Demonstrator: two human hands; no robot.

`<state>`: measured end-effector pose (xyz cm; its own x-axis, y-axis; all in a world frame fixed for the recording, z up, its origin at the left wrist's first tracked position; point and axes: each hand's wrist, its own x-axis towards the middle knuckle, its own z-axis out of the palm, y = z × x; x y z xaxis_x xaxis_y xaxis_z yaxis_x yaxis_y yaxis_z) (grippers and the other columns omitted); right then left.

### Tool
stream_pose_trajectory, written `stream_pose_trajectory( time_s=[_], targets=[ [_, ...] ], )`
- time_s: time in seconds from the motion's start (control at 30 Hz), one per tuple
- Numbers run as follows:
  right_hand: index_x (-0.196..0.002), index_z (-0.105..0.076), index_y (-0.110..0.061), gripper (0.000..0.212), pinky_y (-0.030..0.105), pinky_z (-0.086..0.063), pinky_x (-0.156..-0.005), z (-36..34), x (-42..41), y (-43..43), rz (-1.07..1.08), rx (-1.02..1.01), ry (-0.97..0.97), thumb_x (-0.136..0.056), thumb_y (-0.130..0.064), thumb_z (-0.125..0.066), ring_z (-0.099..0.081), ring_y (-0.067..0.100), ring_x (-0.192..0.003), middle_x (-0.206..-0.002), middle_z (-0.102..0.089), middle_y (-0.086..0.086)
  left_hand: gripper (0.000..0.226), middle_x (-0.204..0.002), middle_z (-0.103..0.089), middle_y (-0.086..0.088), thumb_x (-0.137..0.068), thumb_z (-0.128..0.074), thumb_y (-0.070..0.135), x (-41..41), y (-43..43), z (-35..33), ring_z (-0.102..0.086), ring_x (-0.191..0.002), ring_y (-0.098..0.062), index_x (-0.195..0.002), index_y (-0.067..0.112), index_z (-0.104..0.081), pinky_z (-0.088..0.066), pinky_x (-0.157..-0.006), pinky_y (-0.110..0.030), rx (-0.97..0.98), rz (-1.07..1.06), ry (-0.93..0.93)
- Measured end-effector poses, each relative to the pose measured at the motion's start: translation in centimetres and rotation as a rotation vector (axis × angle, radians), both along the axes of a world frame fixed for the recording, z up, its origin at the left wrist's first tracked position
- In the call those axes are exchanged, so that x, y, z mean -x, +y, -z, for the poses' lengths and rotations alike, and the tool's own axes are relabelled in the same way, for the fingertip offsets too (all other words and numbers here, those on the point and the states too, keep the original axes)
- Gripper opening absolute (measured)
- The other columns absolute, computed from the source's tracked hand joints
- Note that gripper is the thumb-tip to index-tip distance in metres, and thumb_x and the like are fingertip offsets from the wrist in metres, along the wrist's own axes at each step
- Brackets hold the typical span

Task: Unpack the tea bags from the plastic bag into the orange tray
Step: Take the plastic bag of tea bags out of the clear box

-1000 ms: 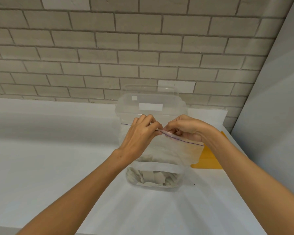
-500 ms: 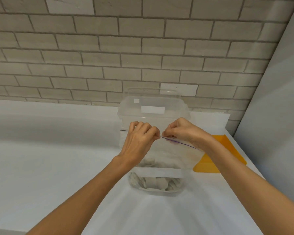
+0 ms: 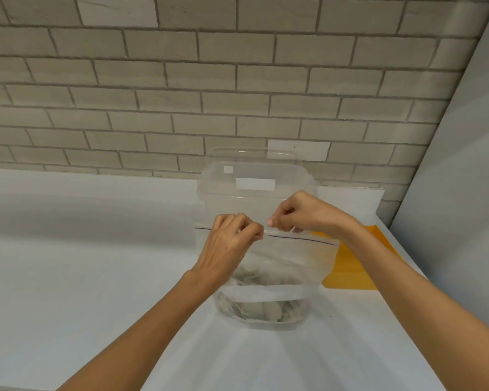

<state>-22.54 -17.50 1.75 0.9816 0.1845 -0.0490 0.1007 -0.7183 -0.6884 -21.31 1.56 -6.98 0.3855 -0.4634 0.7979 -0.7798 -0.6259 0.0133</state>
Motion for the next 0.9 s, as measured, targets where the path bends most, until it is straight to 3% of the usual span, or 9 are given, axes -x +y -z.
stream_pose_trajectory(
  time_s=[0.07, 0.17, 0.23, 0.33, 0.47, 0.6, 0.67, 0.77, 0.9],
  targets=[
    [-0.084, -0.076, -0.012, 0.018, 0.018, -0.043, -0.059, 0.0, 0.3, 0.5, -0.061, 0.016, 0.112, -0.081, -0.03, -0.074, -0.053, 0.007, -0.06, -0.069, -0.065, 0.002, 0.008, -0.083, -0.058, 0.001, -0.086, -0.069, 0.016, -0.2, 0.2, 0.0, -0.052, -0.072, -0.017, -0.093, 0.017, -0.064, -0.037, -0.077, -0.031, -0.013, -0.005, -0.021],
    [-0.079, -0.076, -0.011, 0.004, 0.011, -0.044, -0.058, 0.7, 0.3, 0.7, -0.026, -0.135, 0.159, -0.08, -0.015, -0.075, -0.06, 0.0, -0.061, -0.064, -0.069, -0.007, 0.007, -0.084, -0.06, 0.001, -0.088, -0.065, 0.023, -0.3, 0.1, 0.0, -0.051, -0.074, -0.016, -0.094, 0.02, -0.064, -0.031, -0.078, -0.027, -0.013, -0.005, -0.055],
    [-0.075, -0.077, -0.01, 0.003, 0.019, -0.052, -0.073, 1.2, 0.1, 0.9, 0.07, -0.231, 0.157, -0.077, -0.009, -0.075, -0.067, 0.009, -0.077, -0.073, -0.074, 0.001, 0.008, -0.083, -0.059, 0.001, -0.09, -0.058, 0.023, -0.4, -0.1, 0.1, -0.05, -0.075, -0.017, -0.095, 0.018, -0.062, -0.028, -0.077, -0.025, 0.004, 0.002, -0.05],
    [-0.076, -0.076, -0.003, 0.004, 0.028, -0.054, -0.083, 1.6, -0.2, 1.3, 0.209, -0.289, 0.145, -0.074, -0.004, -0.073, -0.068, 0.019, -0.081, -0.077, -0.073, 0.01, 0.014, -0.082, -0.059, -0.001, -0.091, -0.052, 0.019, -0.5, -0.9, 0.2, -0.045, -0.077, -0.016, -0.093, 0.012, -0.063, -0.028, -0.071, -0.026, -0.013, 0.013, -0.02],
    [-0.081, -0.074, 0.005, 0.011, 0.025, -0.057, -0.071, 2.0, -0.2, 1.9, 0.269, -0.27, 0.087, -0.072, 0.0, -0.069, -0.064, 0.017, -0.071, -0.081, -0.071, 0.02, 0.009, -0.08, -0.06, -0.004, -0.088, -0.059, 0.011, -0.9, -1.3, 0.1, -0.039, -0.076, -0.014, -0.09, 0.007, -0.066, -0.028, -0.068, -0.025, -0.013, 0.009, 0.021],
    [-0.082, -0.073, 0.005, 0.016, 0.032, -0.057, -0.068, 2.8, -1.2, 1.0, 0.421, 0.019, -0.165, -0.076, -0.002, -0.06, -0.067, 0.022, -0.077, -0.083, -0.073, 0.016, 0.019, -0.079, -0.058, -0.003, -0.092, -0.049, 0.017, 0.7, -2.3, 0.4, -0.041, -0.074, -0.015, -0.085, 0.009, -0.064, -0.025, -0.07, -0.024, -0.06, 0.1, 0.045],
    [-0.082, -0.074, 0.004, 0.015, 0.027, -0.055, -0.062, 2.6, -1.2, -0.5, 0.497, -0.046, -0.216, -0.078, -0.003, -0.061, -0.065, 0.016, -0.073, -0.082, -0.073, 0.013, 0.018, -0.081, -0.057, 0.0, -0.094, -0.048, 0.02, 2.2, -2.9, 1.3, -0.045, -0.073, -0.015, -0.087, 0.012, -0.063, -0.03, -0.071, -0.025, -0.097, 0.148, 0.068],
    [-0.079, -0.077, -0.01, 0.008, 0.014, -0.045, -0.058, 1.7, 0.1, -1.8, 0.326, -0.126, -0.18, -0.082, -0.012, -0.07, -0.059, 0.006, -0.065, -0.07, -0.07, 0.001, 0.021, -0.082, -0.059, 0.007, -0.093, -0.048, 0.03, 2.4, -2.3, 1.1, -0.051, -0.073, -0.013, -0.088, 0.019, -0.065, -0.034, -0.074, -0.026, -0.094, 0.112, 0.097],
    [-0.086, -0.075, -0.016, 0.006, 0.023, -0.053, -0.068, 1.3, 0.6, -1.5, 0.143, -0.1, -0.164, -0.082, -0.021, -0.073, -0.061, 0.004, -0.063, -0.068, -0.069, 0.002, 0.031, -0.088, -0.062, 0.01, -0.094, -0.047, 0.045, 1.2, -1.3, -1.8, -0.052, -0.077, -0.014, -0.089, 0.028, -0.072, -0.03, -0.075, -0.029, -0.024, -0.029, 0.088]
  ],
)
